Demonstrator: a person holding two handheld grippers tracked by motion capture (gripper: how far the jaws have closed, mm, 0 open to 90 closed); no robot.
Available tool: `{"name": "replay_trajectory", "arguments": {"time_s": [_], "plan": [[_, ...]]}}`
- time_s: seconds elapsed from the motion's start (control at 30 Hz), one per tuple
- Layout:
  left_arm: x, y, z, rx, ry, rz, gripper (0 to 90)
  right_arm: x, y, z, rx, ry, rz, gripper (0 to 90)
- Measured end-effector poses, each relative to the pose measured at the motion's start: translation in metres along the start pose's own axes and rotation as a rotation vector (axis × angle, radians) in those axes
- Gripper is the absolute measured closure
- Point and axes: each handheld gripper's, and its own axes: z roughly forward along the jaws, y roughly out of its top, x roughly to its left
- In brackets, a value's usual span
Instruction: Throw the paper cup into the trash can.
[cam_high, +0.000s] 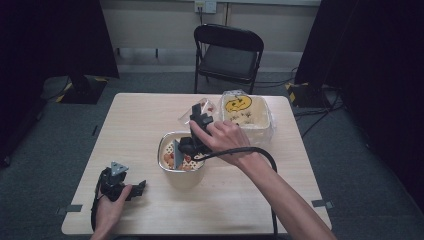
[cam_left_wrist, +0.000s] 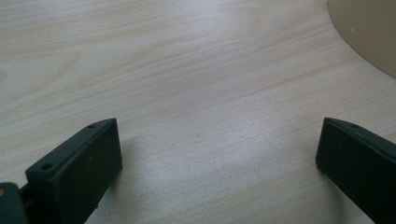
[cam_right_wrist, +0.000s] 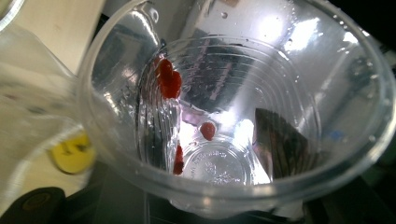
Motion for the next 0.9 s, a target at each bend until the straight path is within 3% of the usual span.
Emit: {"name": "replay_trajectory", "arguments": {"time_s": [0.07,0.23,0.4,0.5,0.57,0.6,0.7,0.8,0.83,0.87,0.9], "plan": [[0.0,0.0,0.0,0.0,0.0,0.0,0.0,-0.003,-0.006,0.003,-0.004,0.071,0.112,50.9],[0.0,0.0,0.0,-0.002,-0.001,-0.002,0.0,-0.009,-0.021,0.009,-0.027,0.206,0.338,50.9],[0.0,0.0,0.0,-0.001,0.0,-0.001,0.0,-0.016,-0.04,0.02,-0.084,0.366,0.618,50.8],[0.0,0.0,0.0,-0.001,-0.001,-0.001,0.0,-0.022,-0.056,0.026,-0.137,0.481,0.846,50.7],[0.0,0.0,0.0,-0.001,0.0,-0.001,0.0,-0.027,-0.071,0.032,-0.205,0.557,1.012,50.6],[0.0,0.0,0.0,-0.001,0.0,-0.001,0.0,-0.029,-0.077,0.034,-0.231,0.582,1.081,50.6],[0.0,0.0,0.0,-0.001,-0.001,-0.001,0.0,-0.035,-0.092,0.037,-0.281,0.626,1.215,50.6],[0.0,0.0,0.0,-0.001,-0.001,-0.001,0.0,-0.038,-0.102,0.039,-0.331,0.659,1.317,50.6],[0.0,0.0,0.0,-0.001,-0.001,-0.001,0.0,-0.039,-0.106,0.04,-0.356,0.68,1.376,50.5],[0.0,0.0,0.0,-0.001,-0.001,-0.001,0.0,-0.039,-0.106,0.04,-0.356,0.68,1.376,50.5],[0.0,0.0,0.0,-0.001,0.0,-0.001,0.0,-0.039,-0.114,0.043,-0.417,0.718,1.501,50.4]]}}
